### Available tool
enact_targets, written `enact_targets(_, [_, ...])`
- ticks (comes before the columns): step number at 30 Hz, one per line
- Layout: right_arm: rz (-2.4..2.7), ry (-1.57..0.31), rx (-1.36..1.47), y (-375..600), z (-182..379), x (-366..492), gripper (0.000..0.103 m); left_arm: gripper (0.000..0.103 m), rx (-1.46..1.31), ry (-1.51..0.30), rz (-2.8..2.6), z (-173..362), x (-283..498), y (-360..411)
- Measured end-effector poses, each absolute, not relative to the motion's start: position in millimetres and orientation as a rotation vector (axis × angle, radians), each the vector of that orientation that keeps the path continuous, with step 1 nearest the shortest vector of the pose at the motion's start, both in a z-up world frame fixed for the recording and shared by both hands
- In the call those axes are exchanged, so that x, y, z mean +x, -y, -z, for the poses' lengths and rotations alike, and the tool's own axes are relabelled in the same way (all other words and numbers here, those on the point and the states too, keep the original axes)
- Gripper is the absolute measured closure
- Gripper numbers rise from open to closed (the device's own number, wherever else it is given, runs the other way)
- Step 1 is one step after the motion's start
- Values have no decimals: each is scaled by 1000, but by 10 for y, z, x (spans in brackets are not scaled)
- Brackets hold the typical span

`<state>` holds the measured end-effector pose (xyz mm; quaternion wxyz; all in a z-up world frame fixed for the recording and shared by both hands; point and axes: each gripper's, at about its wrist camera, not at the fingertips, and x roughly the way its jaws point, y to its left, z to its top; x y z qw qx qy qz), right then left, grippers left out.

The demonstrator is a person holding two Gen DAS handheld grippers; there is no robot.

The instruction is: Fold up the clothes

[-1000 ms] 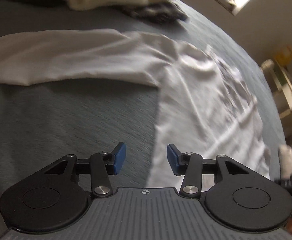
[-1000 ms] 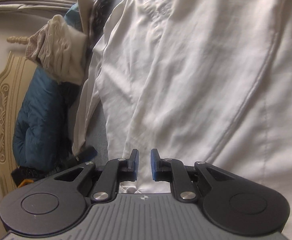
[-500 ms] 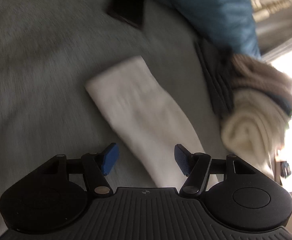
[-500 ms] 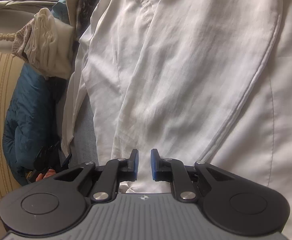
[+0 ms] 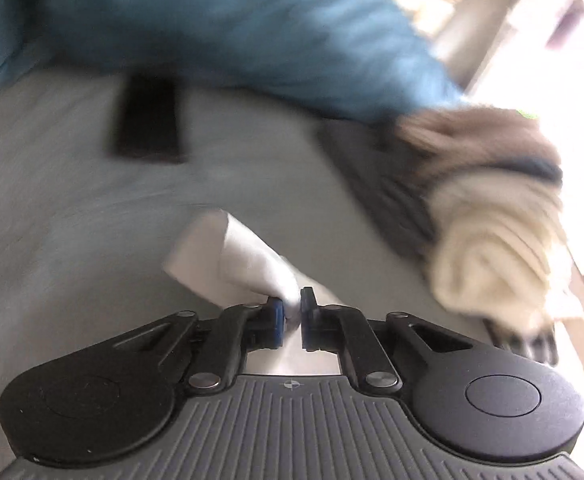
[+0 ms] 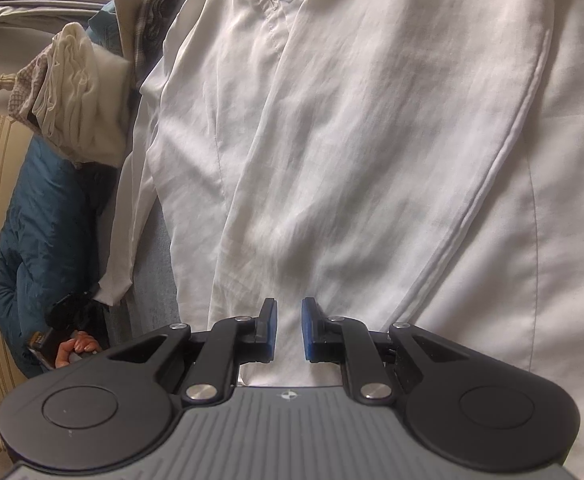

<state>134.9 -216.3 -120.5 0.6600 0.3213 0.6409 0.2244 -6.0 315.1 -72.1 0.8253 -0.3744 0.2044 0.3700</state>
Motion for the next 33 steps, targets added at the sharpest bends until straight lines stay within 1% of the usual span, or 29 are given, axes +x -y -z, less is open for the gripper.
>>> enact_targets(5, [-499,-1434,742,2207,1187,1382,88,99,-571,-456,-438,370,204,-2243])
enact_targets(9, [-494,-1409,771,2291,1154,1394,88,99,-452,-502,-117,231,285,-1353])
enact_targets(14, [-483,-1376,813,2452,1113,1389,88,99,-258,-573,207,354,262,-343])
enact_targets(18, [-473,-1355,858,2604,1114,1359,88,99,-131,-651,354,558,162,131])
enact_targets(22, [-470,-1325,935,2775,1124,1310,88,99,66,-686,416,707,24,481])
enact_targets(23, [-471,-1315,946,2809,1120,1296,82,99,123,-684,431,739,-12,556])
enact_targets(24, [-472,-1306,957,2843,1117,1282,73,97,184,-673,443,769,-44,622])
enact_targets(25, [-474,-1296,968,2877,1114,1268,68,97,245,-661,454,798,-76,689])
enact_targets(26, [-475,-1288,978,2904,1109,1257,63,94,304,-649,466,825,-113,754])
enact_targets(27, [-480,-1281,984,2919,1104,1253,63,87,349,-633,478,839,-179,807])
enact_targets(28, [-487,-1274,991,2933,1103,1252,62,85,394,-616,491,853,-245,860])
enact_targets(29, [-493,-1268,998,2947,1104,1254,58,82,434,-602,503,868,-304,908])
enact_targets(30, [-496,-1263,1005,2959,1107,1260,56,80,450,-599,519,887,-329,933])
enact_targets(33, [-492,-1267,995,2972,1139,1261,56,79,486,-598,537,945,-356,986])
